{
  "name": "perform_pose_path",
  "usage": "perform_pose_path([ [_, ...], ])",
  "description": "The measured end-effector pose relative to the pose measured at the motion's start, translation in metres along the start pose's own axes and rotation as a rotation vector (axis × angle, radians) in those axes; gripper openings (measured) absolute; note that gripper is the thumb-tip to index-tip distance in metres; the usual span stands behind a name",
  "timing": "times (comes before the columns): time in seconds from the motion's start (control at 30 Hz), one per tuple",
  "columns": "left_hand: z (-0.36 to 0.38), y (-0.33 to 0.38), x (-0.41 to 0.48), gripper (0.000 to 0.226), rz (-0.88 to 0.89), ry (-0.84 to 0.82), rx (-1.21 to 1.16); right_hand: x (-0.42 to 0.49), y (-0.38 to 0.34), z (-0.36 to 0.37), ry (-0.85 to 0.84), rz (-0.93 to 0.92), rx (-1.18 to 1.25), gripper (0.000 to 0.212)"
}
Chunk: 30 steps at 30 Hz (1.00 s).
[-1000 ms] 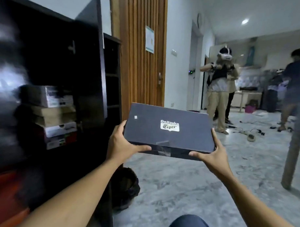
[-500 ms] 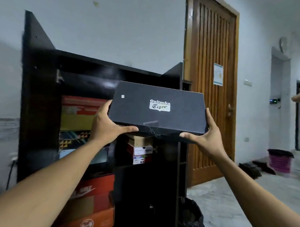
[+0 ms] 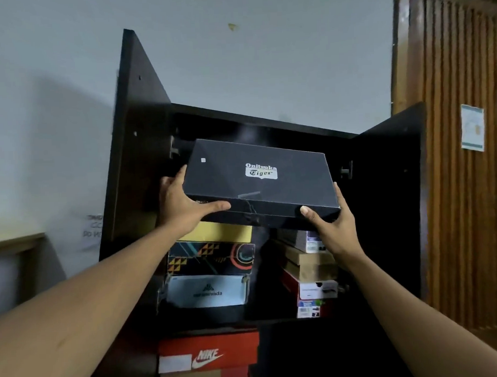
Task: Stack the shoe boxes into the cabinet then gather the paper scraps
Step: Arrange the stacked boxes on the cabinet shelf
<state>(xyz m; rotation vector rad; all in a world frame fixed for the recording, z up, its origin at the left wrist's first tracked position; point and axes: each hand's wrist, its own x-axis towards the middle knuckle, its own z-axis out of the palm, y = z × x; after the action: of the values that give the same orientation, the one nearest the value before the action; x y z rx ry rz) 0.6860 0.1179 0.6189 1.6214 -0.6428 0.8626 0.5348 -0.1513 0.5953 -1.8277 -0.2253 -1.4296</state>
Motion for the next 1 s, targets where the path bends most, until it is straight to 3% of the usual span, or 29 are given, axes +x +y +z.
perform_pose_path([
  [0.2, 0.037, -0.034, 0.055, 0.092, 0.050, 0.103, 0.083, 0.066, 0.071, 0.058, 0.102, 0.041, 0.086, 0.078],
  [0.37, 0.073, -0.060, 0.095, 0.089, 0.051, 0.233, 0.077, 0.125, 0.124, 0.103, 0.147, 0.064, 0.109, 0.077],
  [0.5, 0.092, -0.086, 0.117, 0.082, 0.092, 0.303, 0.050, 0.153, 0.159, 0.137, 0.271, 0.136, 0.129, 0.062],
  [0.67, 0.111, -0.116, 0.146, 0.063, 0.146, 0.178, 0.223, 0.181, 0.194, 0.168, 0.248, 0.159, 0.085, 0.043],
  [0.87, 0.133, -0.148, 0.164, 0.081, 0.242, 0.027, 0.578, 0.201, 0.218, 0.189, 0.079, 0.154, 0.058, 0.065],
  [1.0, 0.132, -0.152, 0.179, 0.087, 0.206, 0.006, 0.761, 0.208, 0.226, 0.201, -0.045, 0.148, 0.034, 0.049],
])
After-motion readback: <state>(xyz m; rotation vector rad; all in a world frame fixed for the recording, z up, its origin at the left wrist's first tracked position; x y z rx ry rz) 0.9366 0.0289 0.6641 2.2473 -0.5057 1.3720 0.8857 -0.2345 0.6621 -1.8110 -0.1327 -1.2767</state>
